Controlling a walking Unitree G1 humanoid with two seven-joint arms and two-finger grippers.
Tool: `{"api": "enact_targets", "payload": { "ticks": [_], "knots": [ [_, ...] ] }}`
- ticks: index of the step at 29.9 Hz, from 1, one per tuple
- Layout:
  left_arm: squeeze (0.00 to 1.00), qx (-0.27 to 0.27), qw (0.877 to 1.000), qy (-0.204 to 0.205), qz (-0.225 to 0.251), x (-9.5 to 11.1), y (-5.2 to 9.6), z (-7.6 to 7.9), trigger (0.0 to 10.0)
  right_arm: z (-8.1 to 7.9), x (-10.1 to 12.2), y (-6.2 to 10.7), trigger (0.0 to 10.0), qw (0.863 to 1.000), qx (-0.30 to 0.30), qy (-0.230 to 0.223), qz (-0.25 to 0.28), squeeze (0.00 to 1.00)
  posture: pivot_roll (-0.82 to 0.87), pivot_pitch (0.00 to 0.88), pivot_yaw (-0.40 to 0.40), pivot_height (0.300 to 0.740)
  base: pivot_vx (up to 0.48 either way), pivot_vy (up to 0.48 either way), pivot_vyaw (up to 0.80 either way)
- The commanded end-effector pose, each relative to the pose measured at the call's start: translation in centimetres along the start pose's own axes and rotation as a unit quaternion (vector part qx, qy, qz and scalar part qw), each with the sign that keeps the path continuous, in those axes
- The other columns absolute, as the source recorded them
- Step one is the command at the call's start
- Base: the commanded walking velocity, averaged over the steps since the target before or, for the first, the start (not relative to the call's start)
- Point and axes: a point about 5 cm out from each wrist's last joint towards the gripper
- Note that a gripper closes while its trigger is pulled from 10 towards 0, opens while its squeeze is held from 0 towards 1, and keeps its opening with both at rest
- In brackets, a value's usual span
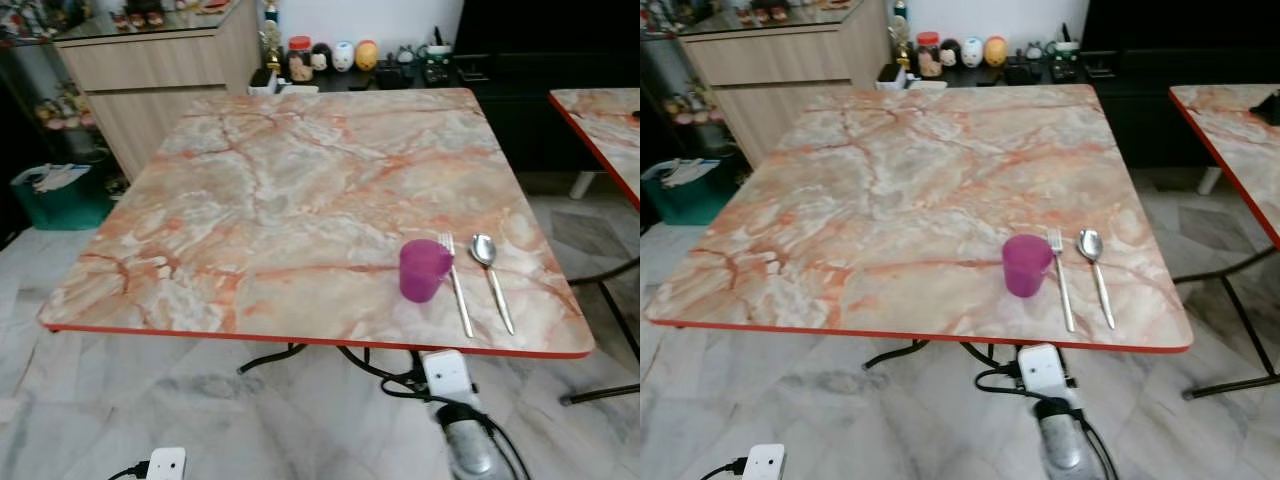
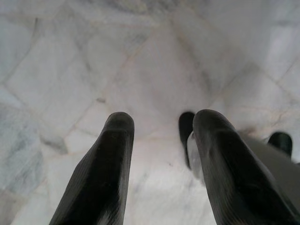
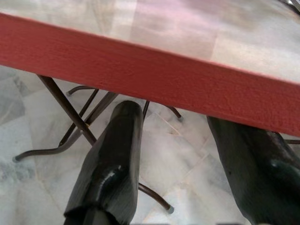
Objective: Setting the table
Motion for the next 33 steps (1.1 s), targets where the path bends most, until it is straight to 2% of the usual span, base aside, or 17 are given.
{"api": "enact_targets", "payload": {
  "ticks": [1,3,5,6,7,14,27,28,30,31,33],
  "knots": [
    [0.00,0.000,1.000,-0.009,-0.013,-0.8,0.2,-0.2,10.0,0.7,2.2,-1.5,10.0,0.999,0.011,0.017,0.044,0.00,-0.08,0.000,0.079,0.714,0.000,0.000,0.00],
    [0.00,-0.001,1.000,-0.009,-0.013,-0.8,0.2,-0.2,10.0,1.0,2.2,-1.6,10.0,0.999,0.007,0.025,0.042,0.00,-0.08,0.000,0.079,0.714,0.000,0.000,0.00],
    [0.00,-0.002,1.000,-0.010,-0.014,-0.8,0.2,-0.1,10.0,0.6,0.7,-1.2,10.0,0.998,0.011,-0.054,-0.019,0.00,-0.08,0.000,0.079,0.714,0.000,0.000,0.00],
    [0.00,-0.002,1.000,-0.010,-0.014,-0.8,0.2,-0.1,10.0,0.6,0.7,-1.2,10.0,0.998,0.011,-0.054,-0.019,0.00,-0.08,0.000,0.079,0.714,0.000,0.000,0.00],
    [0.00,-0.002,1.000,-0.010,-0.015,-0.8,0.2,-0.1,10.0,0.2,-0.5,-0.9,10.0,0.991,0.014,-0.107,-0.074,0.00,-0.08,0.000,0.077,0.714,0.000,0.000,0.00],
    [0.00,-0.001,1.000,-0.010,-0.019,-0.9,0.2,-0.2,10.0,0.2,-1.6,-0.7,10.0,0.985,0.000,-0.120,-0.127,0.00,-0.08,0.000,0.075,0.714,0.000,0.000,0.00],
    [0.00,-0.002,1.000,-0.013,-0.023,-1.2,0.3,-0.2,10.0,0.6,-1.6,-0.5,10.0,0.983,-0.028,-0.129,-0.125,0.00,-0.11,0.000,0.080,0.714,0.000,0.000,0.00],
    [0.00,-0.003,1.000,-0.014,-0.023,-1.2,0.3,-0.2,10.0,2.2,-2.8,2.8,10.0,0.987,-0.042,-0.121,-0.096,0.00,-0.11,0.000,0.081,0.714,0.000,0.000,0.00],
    [0.00,-0.004,1.000,-0.016,-0.023,-1.1,0.3,-0.2,10.0,3.9,-3.1,7.6,10.0,0.992,-0.052,-0.101,-0.061,0.00,-0.12,0.000,0.082,0.714,0.000,0.000,0.00],
    [0.00,-0.005,1.000,-0.016,-0.023,-1.1,0.3,-0.1,10.0,4.2,-2.9,8.9,10.0,0.992,-0.054,-0.098,-0.054,0.00,-0.12,0.000,0.082,0.714,0.000,0.000,0.00],
    [0.00,-0.006,1.000,-0.017,-0.022,-1.1,0.3,-0.1,10.0,4.2,-3.0,9.6,10.0,0.992,-0.053,-0.098,-0.056,0.00,-0.12,0.000,0.083,0.714,0.000,0.000,0.00]
  ]
}}
Point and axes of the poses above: a point about 5 cm out from each wrist's last joint towards the gripper, its own y axis pointing back from the gripper into the wrist, its own x axis along the axis of the wrist's last joint, z = x × y, and after that the axes turned 9 degrees about -y, right-handed
